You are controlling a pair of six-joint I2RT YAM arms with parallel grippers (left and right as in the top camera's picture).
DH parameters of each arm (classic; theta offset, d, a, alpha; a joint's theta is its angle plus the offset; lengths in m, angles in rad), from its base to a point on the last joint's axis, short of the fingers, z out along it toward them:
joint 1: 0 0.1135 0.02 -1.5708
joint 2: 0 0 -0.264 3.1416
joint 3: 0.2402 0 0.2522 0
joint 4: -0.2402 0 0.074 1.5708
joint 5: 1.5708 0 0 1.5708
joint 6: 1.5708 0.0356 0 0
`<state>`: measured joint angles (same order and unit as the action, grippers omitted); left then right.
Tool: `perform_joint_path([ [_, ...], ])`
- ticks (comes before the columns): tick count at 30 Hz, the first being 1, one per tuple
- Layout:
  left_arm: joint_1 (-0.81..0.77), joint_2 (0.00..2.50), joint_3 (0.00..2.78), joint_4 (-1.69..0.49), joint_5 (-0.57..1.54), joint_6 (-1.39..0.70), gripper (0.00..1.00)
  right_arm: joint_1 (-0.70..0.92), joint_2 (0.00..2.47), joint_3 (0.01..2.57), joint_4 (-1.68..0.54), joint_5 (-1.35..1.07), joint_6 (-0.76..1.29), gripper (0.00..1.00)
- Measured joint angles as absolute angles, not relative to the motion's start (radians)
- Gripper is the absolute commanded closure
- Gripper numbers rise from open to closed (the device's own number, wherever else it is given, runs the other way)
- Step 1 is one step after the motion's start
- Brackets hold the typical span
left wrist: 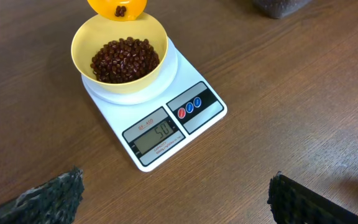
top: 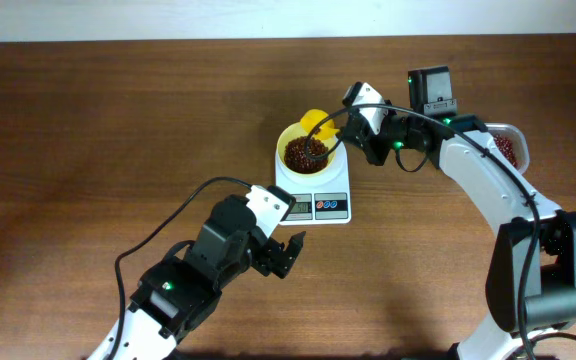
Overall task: Scoop item into bowl and weigh 50g on scale
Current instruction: 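Move the scoop with the right gripper back to the bean tub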
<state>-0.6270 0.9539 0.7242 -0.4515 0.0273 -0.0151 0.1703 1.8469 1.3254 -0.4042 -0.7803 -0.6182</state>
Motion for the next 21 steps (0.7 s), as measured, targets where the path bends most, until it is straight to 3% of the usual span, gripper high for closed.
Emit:
perform_joint_path([
  [6,-0.627,0.954,0.724,-0.452,0.027,-0.015,0.01,0.17,1.847,1.325,-0.404,-0.947,-0.231,0.96],
  [13,-0.627,0.954,0.724,-0.452,0.027,-0.015,0.01,0.137,1.847,1.325,-0.299,-1.042,0.389,0.96],
  [17,-0.627,0.954,0.724,-0.451,0.027,-0.015,0.01,-0.004,1.847,1.325,-0.296,-1.062,0.556,0.96],
  [21,-0.627,0.954,0.724,-0.451,0.027,-0.015,0.01,-0.192,1.847,1.325,-0.312,-1.148,0.582,0.96],
])
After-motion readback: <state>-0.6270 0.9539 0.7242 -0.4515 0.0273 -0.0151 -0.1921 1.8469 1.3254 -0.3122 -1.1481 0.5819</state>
